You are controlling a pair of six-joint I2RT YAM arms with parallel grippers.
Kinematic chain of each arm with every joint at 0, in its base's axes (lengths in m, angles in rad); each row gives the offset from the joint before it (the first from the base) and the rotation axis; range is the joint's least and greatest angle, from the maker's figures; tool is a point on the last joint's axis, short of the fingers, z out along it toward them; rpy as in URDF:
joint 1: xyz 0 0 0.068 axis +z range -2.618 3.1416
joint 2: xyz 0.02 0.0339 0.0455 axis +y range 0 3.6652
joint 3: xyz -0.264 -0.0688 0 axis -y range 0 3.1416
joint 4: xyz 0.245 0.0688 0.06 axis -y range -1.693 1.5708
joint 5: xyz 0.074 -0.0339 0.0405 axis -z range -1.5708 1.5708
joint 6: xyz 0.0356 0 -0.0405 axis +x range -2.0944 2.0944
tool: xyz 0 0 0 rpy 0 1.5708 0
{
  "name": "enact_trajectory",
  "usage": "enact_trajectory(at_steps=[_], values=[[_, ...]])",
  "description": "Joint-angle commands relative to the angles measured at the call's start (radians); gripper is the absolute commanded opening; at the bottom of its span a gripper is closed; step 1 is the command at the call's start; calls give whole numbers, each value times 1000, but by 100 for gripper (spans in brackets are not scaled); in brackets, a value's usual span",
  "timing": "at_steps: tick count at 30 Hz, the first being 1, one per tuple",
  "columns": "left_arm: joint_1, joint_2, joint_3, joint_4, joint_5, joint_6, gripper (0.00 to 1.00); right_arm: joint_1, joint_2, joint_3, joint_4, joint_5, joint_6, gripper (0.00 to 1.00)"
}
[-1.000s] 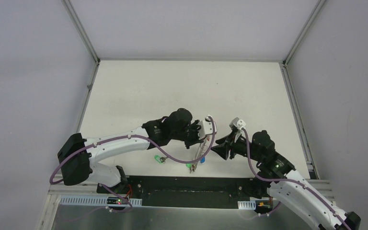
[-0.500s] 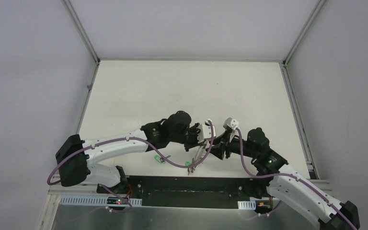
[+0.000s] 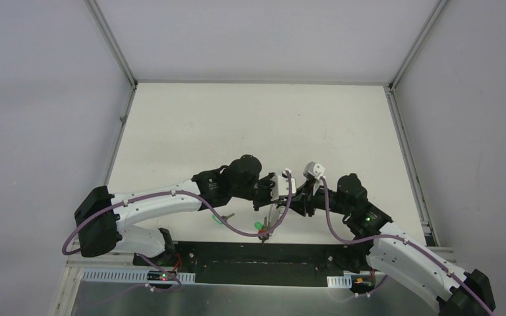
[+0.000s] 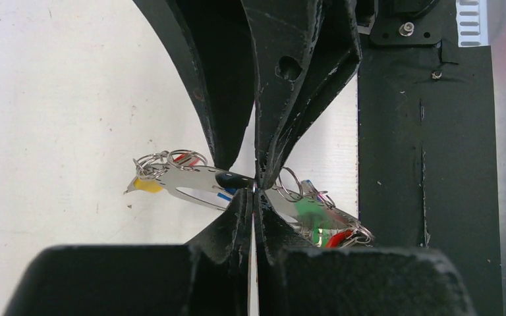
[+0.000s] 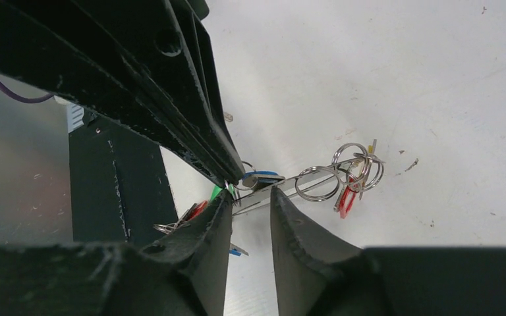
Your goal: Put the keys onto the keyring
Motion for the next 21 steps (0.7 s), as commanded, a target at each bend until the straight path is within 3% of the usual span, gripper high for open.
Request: enact_trajectory(at_steps=[1, 15, 21], values=[[-14, -31, -12, 47, 47, 24, 0, 0, -9, 0, 85, -50, -39, 27], [-20, -17, -3, 49, 40, 25, 0, 0, -8, -4, 98, -143, -76, 16], [-22, -32, -5, 48, 33, 34, 0, 0, 13, 3, 99, -163, -91, 29]])
